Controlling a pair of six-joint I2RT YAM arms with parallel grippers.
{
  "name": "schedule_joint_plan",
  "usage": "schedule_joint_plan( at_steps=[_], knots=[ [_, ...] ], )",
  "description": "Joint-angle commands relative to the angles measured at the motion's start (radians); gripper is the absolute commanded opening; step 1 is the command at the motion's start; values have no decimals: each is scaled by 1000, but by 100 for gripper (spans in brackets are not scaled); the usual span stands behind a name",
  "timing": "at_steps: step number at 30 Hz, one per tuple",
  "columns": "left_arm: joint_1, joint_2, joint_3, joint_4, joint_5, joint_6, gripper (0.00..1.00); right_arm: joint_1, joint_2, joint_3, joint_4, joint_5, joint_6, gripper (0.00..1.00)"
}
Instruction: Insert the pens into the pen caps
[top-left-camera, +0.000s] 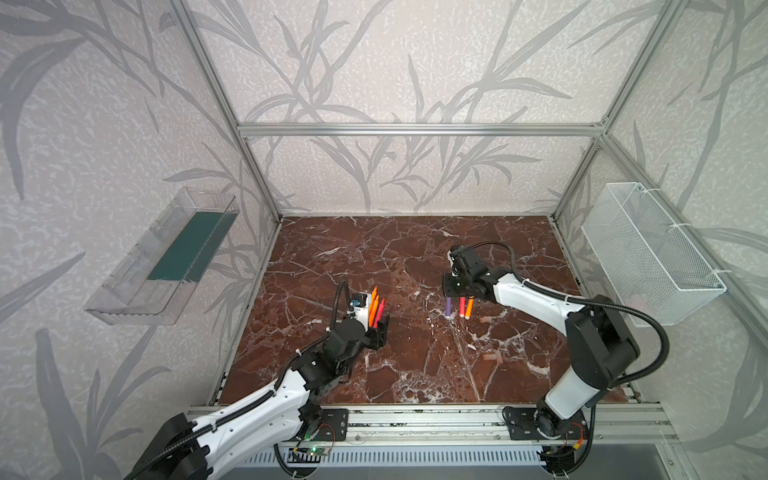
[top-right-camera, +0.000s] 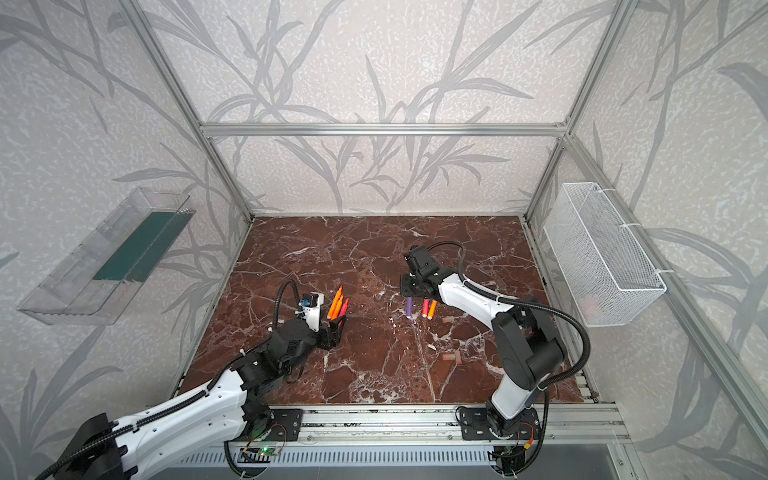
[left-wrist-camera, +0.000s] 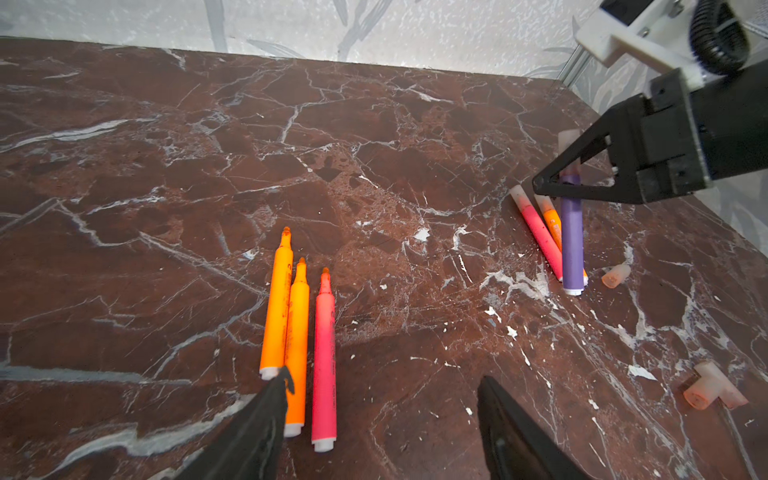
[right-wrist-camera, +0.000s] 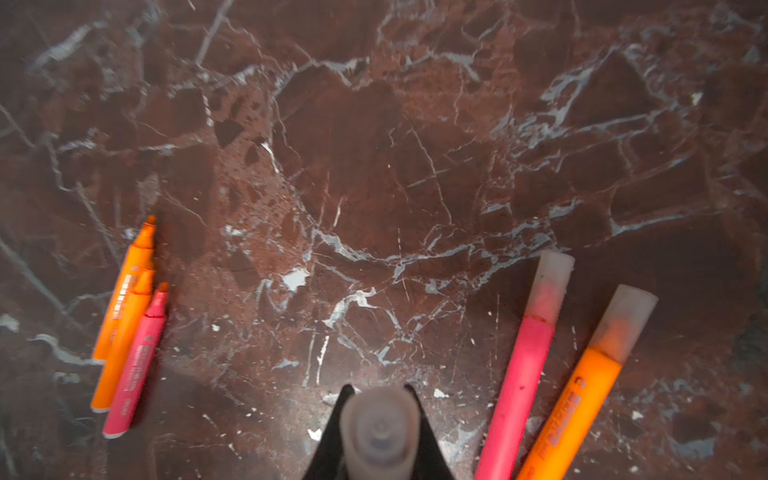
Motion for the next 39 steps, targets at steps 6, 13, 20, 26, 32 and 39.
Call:
schedule_joint_plan(
  at_steps=[6,13,20,26,32,39],
  knots=[
    [12,-52,5,-29,-33,-6,74,-3,157,73,-136,4,-49,0],
    [24,-19,-8,-5,-27,-8,75,-4,164,61,-138,42,-49,5],
    [49,43,2,-2,-1,-41,74,-2,163,59,-145,56,-51,20],
    [58,108,10,-17,-15,-57,74,3,117,32,-129,72,-48,30],
    [59,202,22,7,-11,-63,68,20,25,12,-152,91,-48,38],
    [58,337,75,-4,0,-65,62,59,-255,-100,-135,134,-25,44]
  ],
)
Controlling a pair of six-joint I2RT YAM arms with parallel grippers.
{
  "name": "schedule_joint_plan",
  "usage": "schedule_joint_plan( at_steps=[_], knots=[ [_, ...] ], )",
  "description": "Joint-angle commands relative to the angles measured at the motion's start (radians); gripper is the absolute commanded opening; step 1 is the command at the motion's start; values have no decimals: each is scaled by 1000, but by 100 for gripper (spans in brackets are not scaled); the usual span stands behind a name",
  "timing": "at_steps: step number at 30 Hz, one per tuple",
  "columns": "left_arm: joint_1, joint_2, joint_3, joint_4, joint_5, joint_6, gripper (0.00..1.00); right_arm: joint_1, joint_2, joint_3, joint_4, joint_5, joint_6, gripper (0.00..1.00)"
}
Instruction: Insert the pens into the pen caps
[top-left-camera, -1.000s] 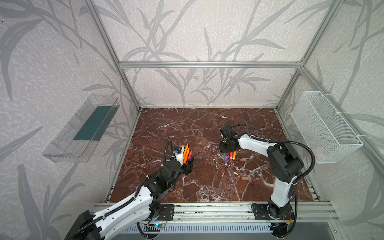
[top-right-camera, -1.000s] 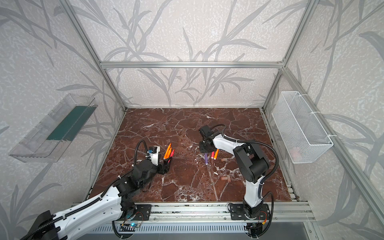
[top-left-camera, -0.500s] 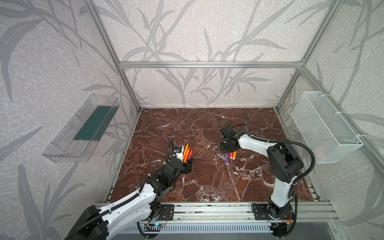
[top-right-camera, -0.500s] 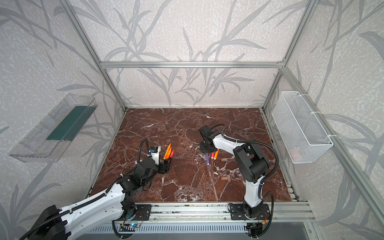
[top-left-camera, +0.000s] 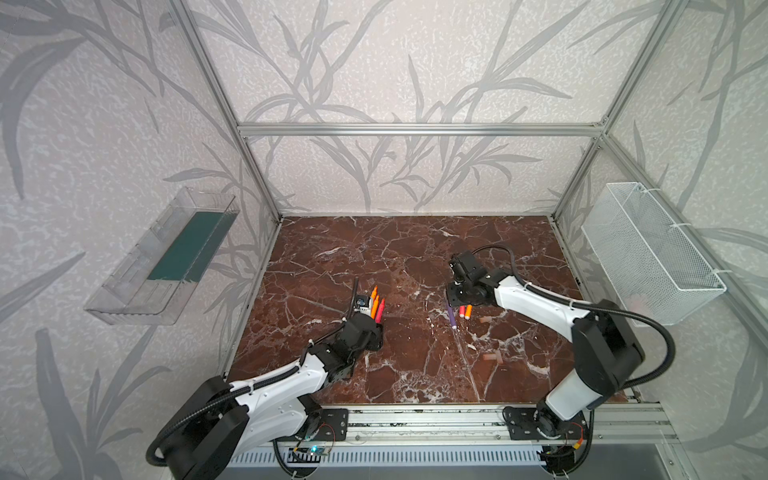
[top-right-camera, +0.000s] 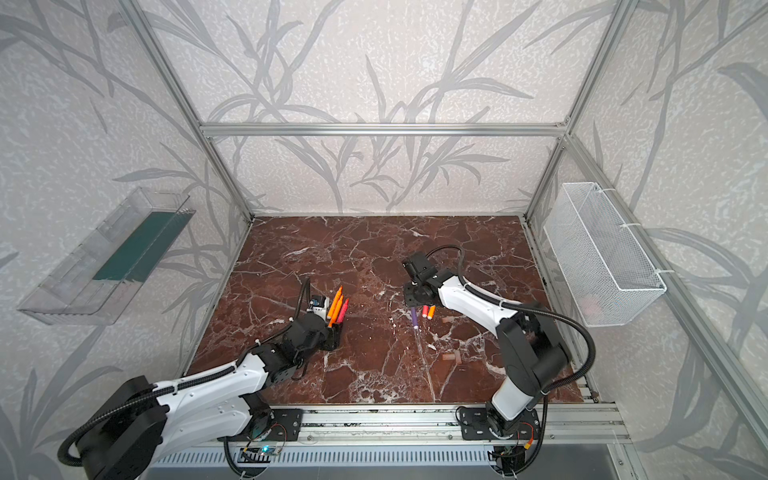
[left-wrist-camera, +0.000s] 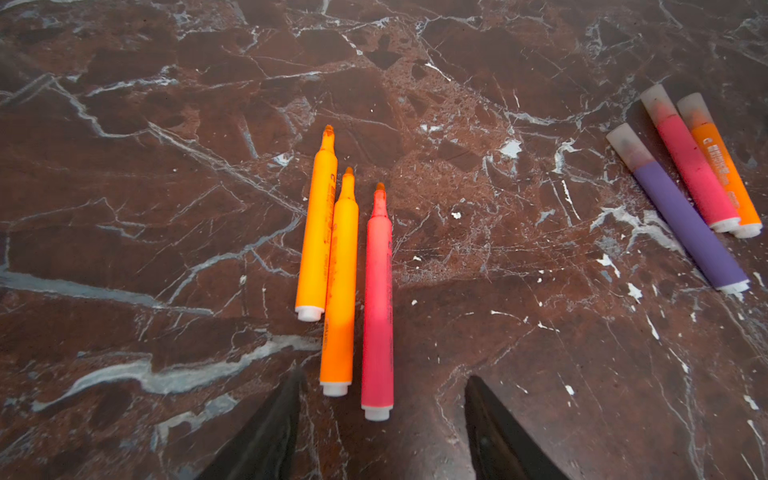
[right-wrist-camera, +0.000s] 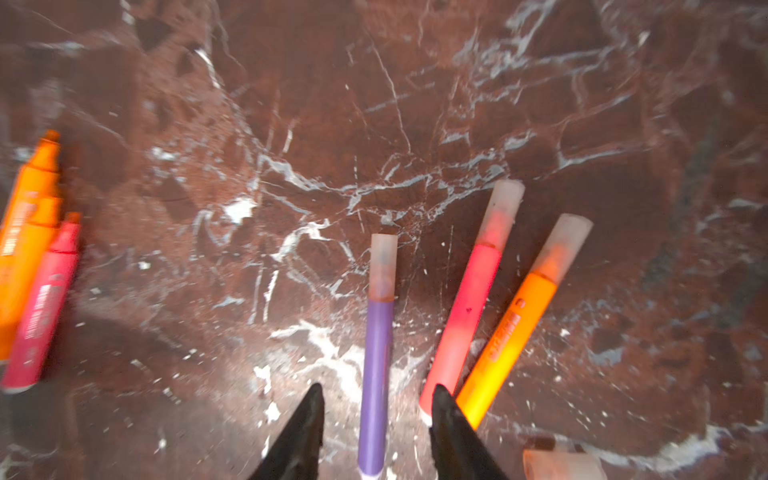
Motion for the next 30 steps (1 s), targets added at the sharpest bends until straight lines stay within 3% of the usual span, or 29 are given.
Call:
schedule_joint_plan(
  at_steps=[1,7,13,18,30],
  knots=[
    [5,56,42,14,1,-17,61,15,-143,-64,2,39,18,45],
    [6,173,100,-4,-15,-21,50,20,-472,-291,162,41,58,54],
    [5,271,159,-12,41,-19,43,19,-691,-414,197,83,69,59],
    [4,338,196,-45,19,-44,39,19,-729,-421,168,75,70,61],
    [4,341,191,-14,43,-31,45,20,-704,-435,188,46,72,60]
  ],
)
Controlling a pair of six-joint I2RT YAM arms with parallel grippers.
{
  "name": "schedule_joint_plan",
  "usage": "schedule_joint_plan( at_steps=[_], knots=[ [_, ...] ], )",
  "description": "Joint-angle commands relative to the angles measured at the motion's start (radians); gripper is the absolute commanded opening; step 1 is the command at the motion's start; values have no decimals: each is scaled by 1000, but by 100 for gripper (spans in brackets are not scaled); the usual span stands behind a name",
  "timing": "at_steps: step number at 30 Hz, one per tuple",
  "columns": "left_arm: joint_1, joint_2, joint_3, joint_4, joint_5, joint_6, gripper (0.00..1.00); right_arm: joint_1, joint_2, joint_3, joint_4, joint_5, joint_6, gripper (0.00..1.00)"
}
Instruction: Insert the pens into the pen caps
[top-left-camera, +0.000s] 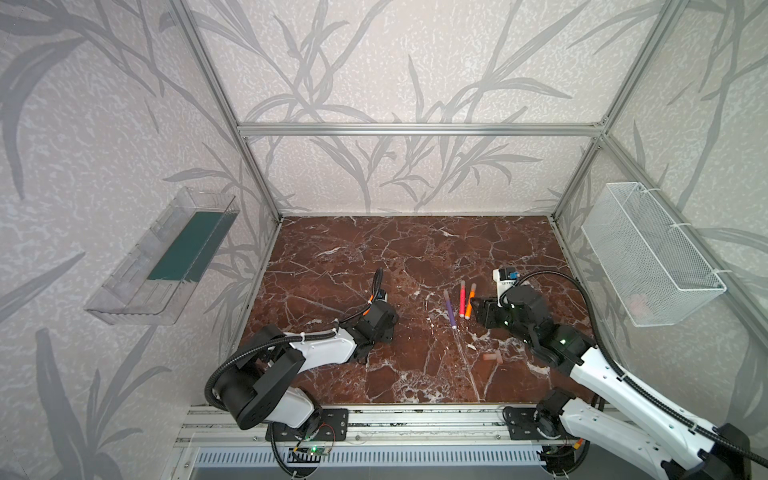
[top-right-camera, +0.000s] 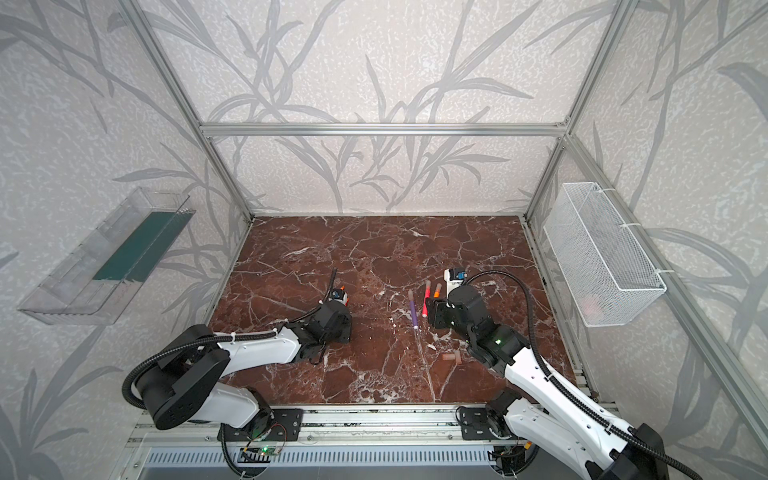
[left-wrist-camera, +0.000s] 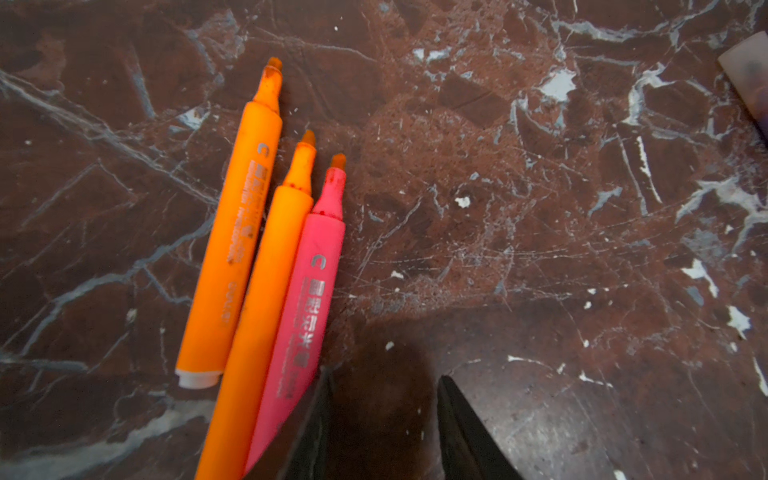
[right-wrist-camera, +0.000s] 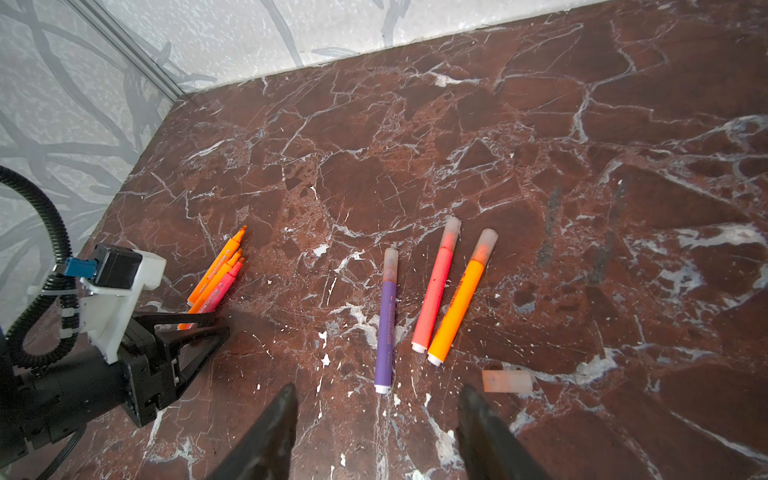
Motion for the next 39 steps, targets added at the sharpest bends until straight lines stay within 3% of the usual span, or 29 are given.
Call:
schedule_joint_plan(
  at_steps=[1,5,11,23,34,39],
  knots=[
    [4,-28,8,0,14,1,45,1,-2,-7,30,-15,6,61],
    [5,-85,6,-28,10,2,46,0,-2,-17,52,-28,15,60],
    [5,-140,-56,10,-99,-7,49,0,18,-7,64,-41,14,60],
    [4,-50,-21,-12,-89,-7,48,0,40,0,70,-67,22,60],
    [5,27,17,-36,-61,-8,38,0,41,-1,75,-71,22,60],
    [6,39,19,-34,-62,-8,25,1,40,-7,79,-68,23,60]
  ],
)
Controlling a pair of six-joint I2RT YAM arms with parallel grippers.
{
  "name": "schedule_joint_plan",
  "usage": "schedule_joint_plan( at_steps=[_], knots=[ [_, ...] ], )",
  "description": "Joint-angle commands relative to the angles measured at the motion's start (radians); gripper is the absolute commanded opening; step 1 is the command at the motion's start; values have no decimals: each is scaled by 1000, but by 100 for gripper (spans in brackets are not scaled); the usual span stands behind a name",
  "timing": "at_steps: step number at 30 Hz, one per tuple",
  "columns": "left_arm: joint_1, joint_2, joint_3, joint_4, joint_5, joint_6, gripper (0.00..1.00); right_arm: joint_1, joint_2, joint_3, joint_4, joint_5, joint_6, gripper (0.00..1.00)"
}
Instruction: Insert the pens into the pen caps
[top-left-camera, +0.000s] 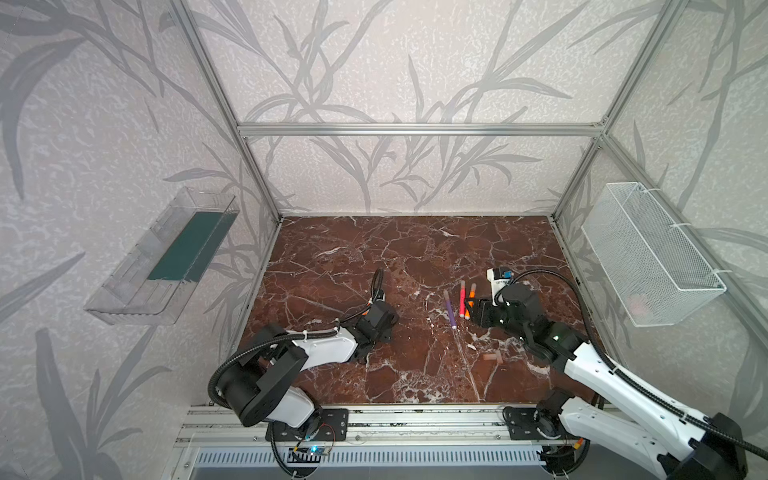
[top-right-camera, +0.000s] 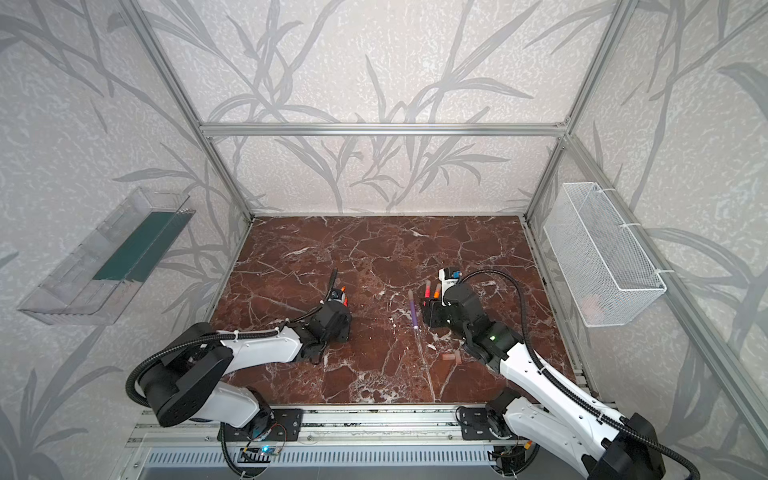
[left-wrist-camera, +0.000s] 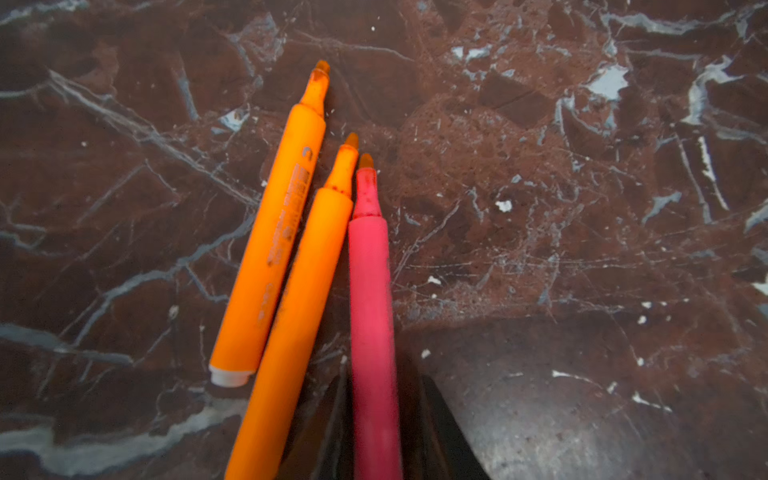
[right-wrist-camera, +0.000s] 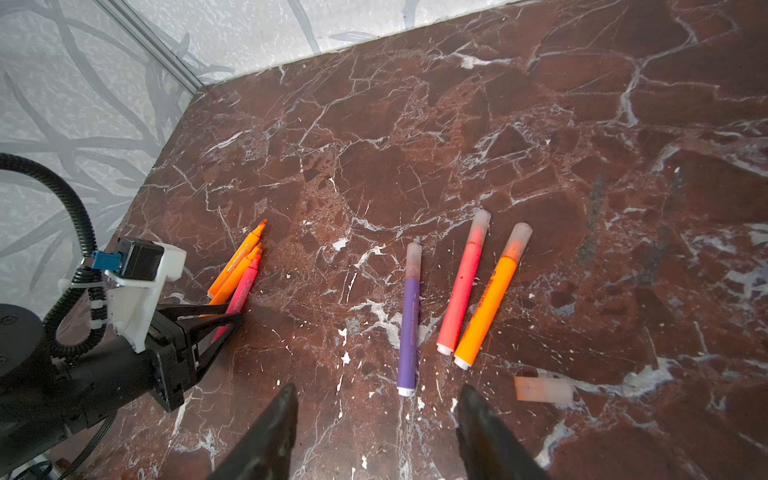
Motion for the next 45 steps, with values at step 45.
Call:
schedule_joint_plan(
  at_steps=[45],
  knots=[
    [-77,-536,-165,208,514,-11,0,384,454,-160,1088,68,300,57]
  ],
)
